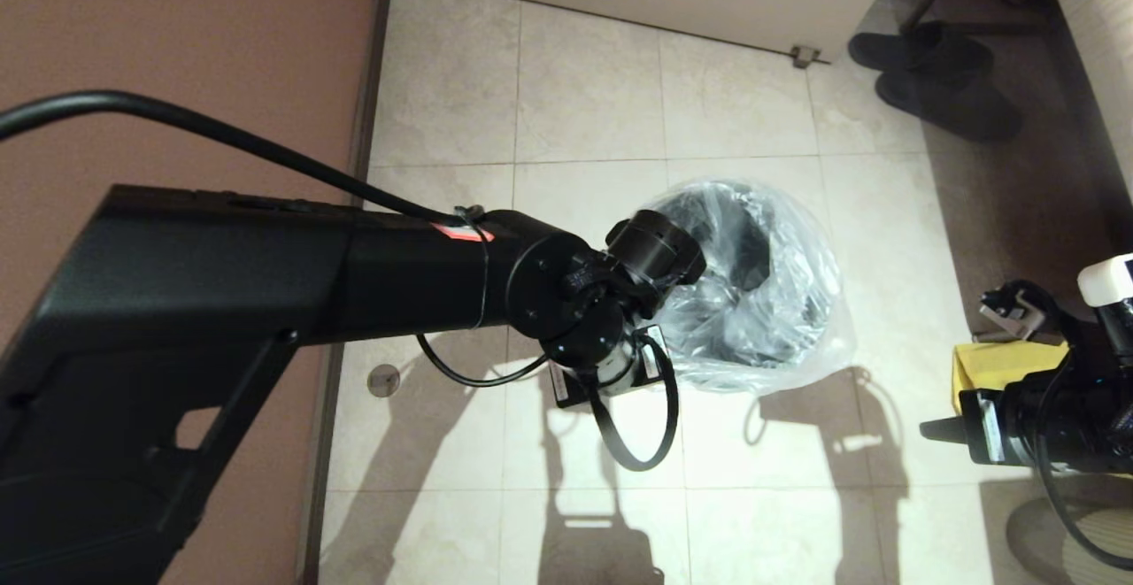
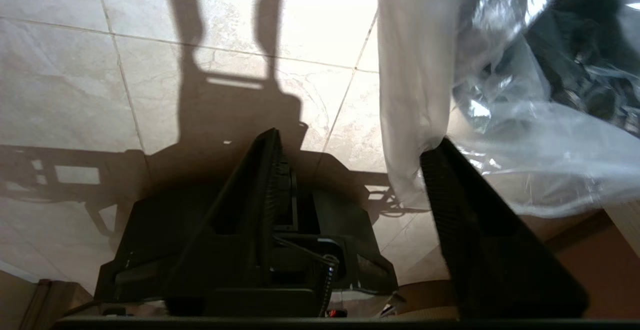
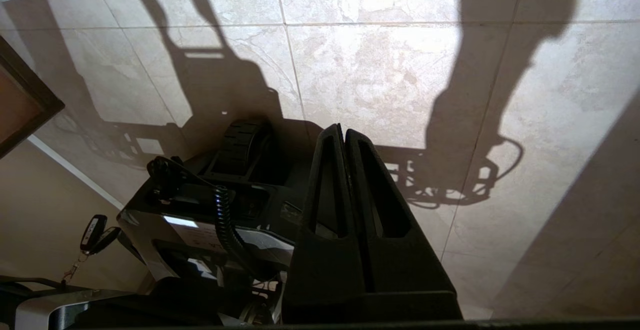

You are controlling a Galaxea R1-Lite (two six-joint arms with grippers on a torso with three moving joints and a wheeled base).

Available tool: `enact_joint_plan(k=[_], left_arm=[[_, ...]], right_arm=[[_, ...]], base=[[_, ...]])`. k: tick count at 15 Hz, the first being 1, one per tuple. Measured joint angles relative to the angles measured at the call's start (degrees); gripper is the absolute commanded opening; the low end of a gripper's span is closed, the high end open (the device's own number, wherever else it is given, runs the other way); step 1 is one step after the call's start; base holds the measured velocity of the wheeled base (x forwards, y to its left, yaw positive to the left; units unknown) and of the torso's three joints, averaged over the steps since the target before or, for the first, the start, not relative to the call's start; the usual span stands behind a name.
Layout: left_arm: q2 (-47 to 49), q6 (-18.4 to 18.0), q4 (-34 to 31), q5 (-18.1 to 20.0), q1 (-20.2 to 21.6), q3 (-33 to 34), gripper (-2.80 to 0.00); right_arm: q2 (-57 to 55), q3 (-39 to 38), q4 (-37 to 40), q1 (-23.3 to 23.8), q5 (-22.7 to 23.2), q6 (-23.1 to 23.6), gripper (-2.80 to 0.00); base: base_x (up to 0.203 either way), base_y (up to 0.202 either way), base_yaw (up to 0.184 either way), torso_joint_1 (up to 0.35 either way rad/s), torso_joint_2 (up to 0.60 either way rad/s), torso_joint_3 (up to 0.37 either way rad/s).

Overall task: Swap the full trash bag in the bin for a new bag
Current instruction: Put the new garbage bag on the trash can

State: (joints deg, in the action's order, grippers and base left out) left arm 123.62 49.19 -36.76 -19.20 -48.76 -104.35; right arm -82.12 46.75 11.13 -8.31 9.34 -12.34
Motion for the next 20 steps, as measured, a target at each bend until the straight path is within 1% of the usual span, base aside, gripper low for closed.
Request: enact_joint_plan(k=[3,7,11,14,15,18,20], left_arm=[[-3.91,0.01,-2.31,0.04,-0.52,0.73,0.00],[-9.70,0.21,-3.09,0.21,-0.83,4.51,0.00],[-11.50,1.12,-2.34,-0.31,-1.15,6.39,0.00],[-12.16,1.41,0.04,-0.95,-1.16,5.23,0.00],[-12.26,1.30,0.86,-1.00,-1.16,4.26,-2.80],[-11.09,0.14,0.91,-0.95,-0.91,-0.71,-2.80],[-8.15,-2.24,1.19,-0.98,-0.66,-5.44,-2.80]], right_arm=[[0.76,-0.12,0.28,-0.02,-0.05,0.05,-2.80],[1.58,-0.34,0.41,-0.20,-0.26,0.13,-2.80],[2.36,-0.37,0.50,-0.30,-0.36,0.20,-2.80],[2.97,-0.41,0.57,-0.26,-0.36,0.13,-2.80],[3.14,-0.65,0.57,-0.23,-0.35,0.13,-2.80],[3.27,-1.46,0.37,-0.17,-0.35,0.10,-2.80],[3.24,-1.63,0.15,-0.11,-0.36,0.13,-2.80]], base=[[0.000,0.000,0.000,0.000,0.00,0.000],[0.000,0.000,0.000,0.000,0.00,0.000],[0.000,0.000,0.000,0.000,0.00,0.000],[0.000,0.000,0.000,0.000,0.00,0.000],[0.000,0.000,0.000,0.000,0.00,0.000],[0.000,0.000,0.000,0.000,0.00,0.000],[0.000,0.000,0.000,0.000,0.00,0.000]])
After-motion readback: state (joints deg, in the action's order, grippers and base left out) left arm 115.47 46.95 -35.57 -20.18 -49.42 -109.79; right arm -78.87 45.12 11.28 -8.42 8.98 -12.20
